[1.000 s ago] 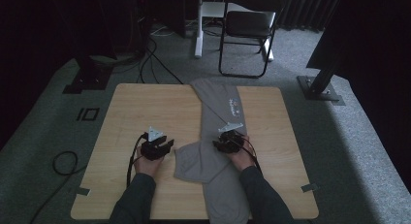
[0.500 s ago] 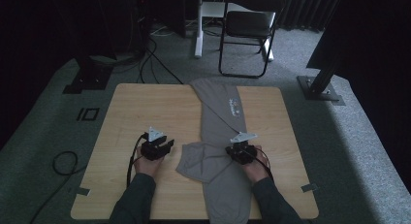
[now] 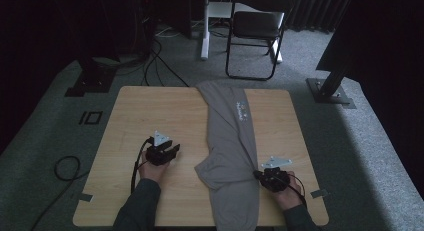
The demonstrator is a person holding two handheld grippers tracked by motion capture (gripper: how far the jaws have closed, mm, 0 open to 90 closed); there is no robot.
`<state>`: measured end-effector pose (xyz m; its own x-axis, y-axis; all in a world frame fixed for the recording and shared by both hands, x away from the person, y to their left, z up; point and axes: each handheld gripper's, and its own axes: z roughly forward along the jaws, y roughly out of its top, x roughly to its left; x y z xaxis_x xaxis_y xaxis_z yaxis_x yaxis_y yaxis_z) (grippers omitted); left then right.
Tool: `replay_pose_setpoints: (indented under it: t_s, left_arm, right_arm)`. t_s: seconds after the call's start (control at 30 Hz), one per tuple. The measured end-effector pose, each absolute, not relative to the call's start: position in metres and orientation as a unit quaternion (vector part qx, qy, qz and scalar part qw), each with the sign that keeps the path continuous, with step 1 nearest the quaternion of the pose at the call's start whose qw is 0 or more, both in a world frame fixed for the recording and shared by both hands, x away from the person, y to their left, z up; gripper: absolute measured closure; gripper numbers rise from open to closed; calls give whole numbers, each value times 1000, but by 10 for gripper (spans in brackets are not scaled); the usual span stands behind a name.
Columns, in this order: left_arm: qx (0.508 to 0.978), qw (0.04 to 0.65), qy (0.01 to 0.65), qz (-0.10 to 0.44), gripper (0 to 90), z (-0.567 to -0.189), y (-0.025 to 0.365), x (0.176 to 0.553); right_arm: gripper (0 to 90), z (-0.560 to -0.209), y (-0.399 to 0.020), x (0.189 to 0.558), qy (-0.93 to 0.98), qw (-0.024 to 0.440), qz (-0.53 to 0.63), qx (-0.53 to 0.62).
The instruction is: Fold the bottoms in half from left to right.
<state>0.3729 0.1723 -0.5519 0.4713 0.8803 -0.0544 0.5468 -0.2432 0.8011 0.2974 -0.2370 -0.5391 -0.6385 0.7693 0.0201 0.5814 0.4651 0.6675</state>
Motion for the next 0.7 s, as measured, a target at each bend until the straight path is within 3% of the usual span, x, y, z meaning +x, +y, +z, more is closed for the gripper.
replay_pose_setpoints:
  t_s: [0.23,0.53,0.7]
  left_arm:
    - [761,397,469,211,604,-552,171,373]
    - [759,399,470,209,603,-552,173,373]
    - [757,401,471,208,602,-552,174,373]
  right_arm:
    - [684,-530,-237,303,831,140,357,402]
    - [622,-523,-181,353,833,131,371,389]
    - [541,-530,-150,377,846,117,366,370]
